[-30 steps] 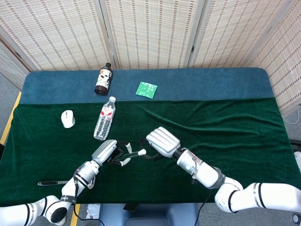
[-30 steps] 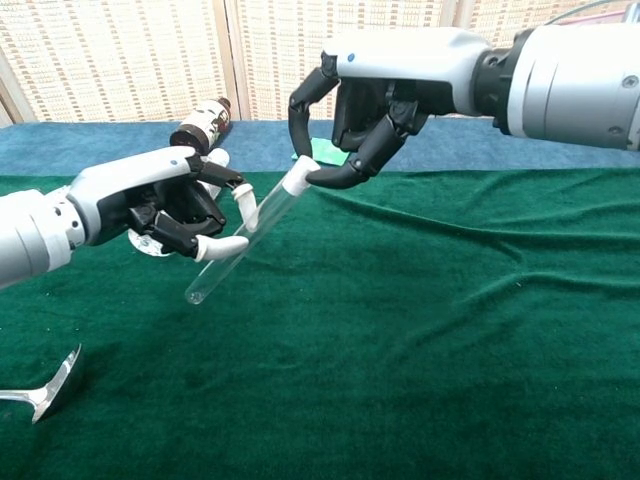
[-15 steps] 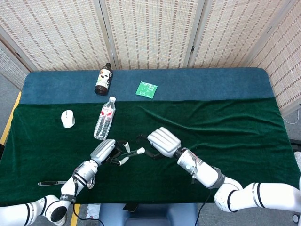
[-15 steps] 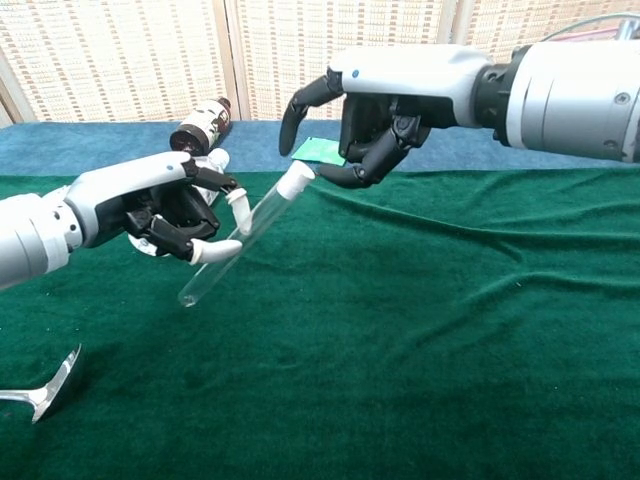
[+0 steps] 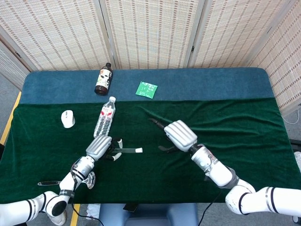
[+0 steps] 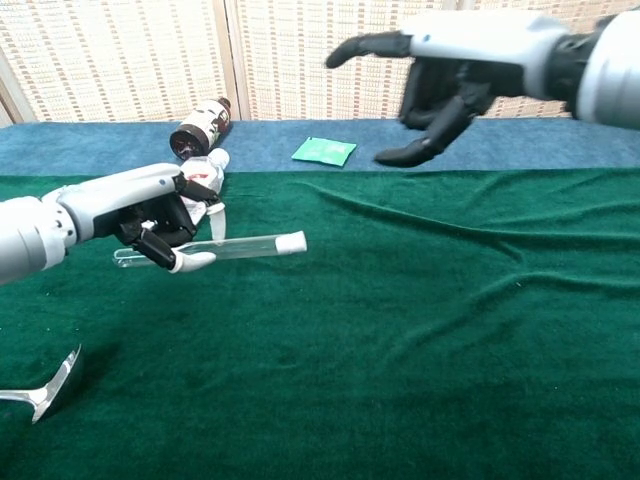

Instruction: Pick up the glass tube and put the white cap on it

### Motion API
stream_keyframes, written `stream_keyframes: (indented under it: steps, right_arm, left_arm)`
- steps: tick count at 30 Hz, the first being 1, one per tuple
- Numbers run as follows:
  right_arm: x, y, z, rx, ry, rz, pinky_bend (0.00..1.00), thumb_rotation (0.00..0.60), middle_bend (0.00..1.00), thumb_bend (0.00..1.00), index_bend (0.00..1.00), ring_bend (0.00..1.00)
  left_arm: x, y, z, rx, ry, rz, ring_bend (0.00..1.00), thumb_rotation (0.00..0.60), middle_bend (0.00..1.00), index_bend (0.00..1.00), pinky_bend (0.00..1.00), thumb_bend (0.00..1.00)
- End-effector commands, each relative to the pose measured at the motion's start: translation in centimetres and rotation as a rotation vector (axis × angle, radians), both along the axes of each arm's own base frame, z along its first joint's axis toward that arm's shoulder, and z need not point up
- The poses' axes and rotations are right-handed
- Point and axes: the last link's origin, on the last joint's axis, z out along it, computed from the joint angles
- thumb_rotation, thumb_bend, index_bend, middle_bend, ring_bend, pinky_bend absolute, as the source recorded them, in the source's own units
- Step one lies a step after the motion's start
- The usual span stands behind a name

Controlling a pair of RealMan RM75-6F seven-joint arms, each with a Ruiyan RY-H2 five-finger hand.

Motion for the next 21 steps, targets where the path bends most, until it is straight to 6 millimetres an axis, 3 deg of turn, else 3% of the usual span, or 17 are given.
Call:
stream_keyframes:
  steps: [1,11,21]
  right_arm:
    - [-2.3,0.0,1.2,-0.041,0.011,-0.053,1.00,0.530,0.99,0.34,0.07,1.00]
    - [-8.8,0.5,3.1,-0.121,0.041,-0.212,1.00,0.530,0.99,0.34,0.07,1.00]
    - [-12.6,1.1,3.9,-0.147,0.034,-0.313,1.00,0.530,0.99,0.34,0.07,1.00]
  left_arm:
    - [0.1,0.5,-1.1,0.013,0.048,-0.016,0.91,0.600,0.97,0.69,0.84,0.52]
    - [0.9,1.4,-4.0,0.013,0.165,-0.055,0.91,0.600,0.97,0.65,0.84,0.51]
    - [0.5,1.3,-4.3,0.010,0.232,-0.045,0.90,0.600,0.97,0.43,0.84,0.51]
